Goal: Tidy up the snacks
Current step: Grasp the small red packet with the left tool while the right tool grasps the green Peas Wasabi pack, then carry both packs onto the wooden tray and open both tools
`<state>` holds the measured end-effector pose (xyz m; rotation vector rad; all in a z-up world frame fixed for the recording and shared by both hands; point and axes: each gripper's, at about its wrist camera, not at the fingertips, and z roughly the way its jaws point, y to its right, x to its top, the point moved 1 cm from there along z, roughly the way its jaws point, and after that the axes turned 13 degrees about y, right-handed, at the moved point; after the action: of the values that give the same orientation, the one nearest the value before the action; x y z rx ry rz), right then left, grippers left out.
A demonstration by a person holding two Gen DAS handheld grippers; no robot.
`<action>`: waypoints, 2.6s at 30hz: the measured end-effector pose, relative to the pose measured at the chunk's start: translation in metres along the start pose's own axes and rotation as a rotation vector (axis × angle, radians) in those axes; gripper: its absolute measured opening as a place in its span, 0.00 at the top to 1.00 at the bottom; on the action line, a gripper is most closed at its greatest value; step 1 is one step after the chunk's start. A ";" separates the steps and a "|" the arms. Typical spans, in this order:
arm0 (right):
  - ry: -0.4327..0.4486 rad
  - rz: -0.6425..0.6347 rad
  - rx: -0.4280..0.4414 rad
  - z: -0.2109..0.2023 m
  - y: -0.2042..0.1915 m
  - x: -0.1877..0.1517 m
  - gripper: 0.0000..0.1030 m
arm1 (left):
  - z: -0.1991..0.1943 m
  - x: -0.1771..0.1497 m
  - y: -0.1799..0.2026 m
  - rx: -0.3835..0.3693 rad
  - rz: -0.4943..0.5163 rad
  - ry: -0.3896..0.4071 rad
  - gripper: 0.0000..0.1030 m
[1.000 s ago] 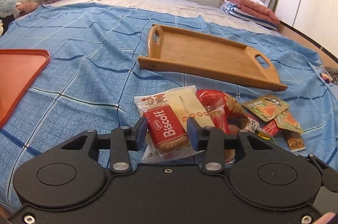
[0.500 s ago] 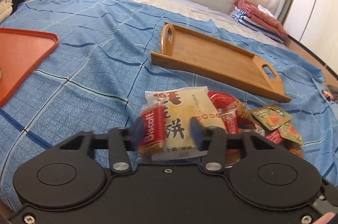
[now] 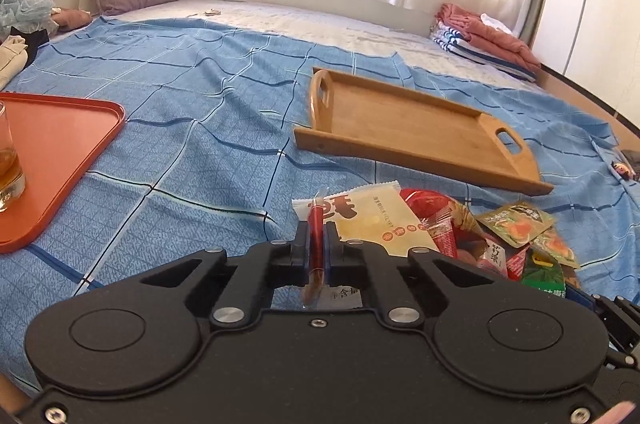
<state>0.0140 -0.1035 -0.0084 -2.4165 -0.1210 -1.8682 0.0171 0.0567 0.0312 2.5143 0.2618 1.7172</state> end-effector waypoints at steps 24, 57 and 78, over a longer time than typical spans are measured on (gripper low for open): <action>-0.062 -0.015 -0.015 0.006 0.003 -0.011 0.38 | 0.017 -0.033 -0.006 0.113 0.138 -0.060 0.55; -0.165 0.146 0.068 0.157 0.093 0.108 0.59 | 0.138 0.104 0.055 -0.176 0.088 -0.089 0.69; -0.383 0.196 0.011 0.272 0.111 0.071 0.59 | 0.266 0.067 0.078 -0.100 0.127 -0.293 0.69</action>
<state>0.3060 -0.1812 -0.0101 -2.6379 0.0792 -1.3086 0.2958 -0.0006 0.0079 2.7113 -0.0047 1.3335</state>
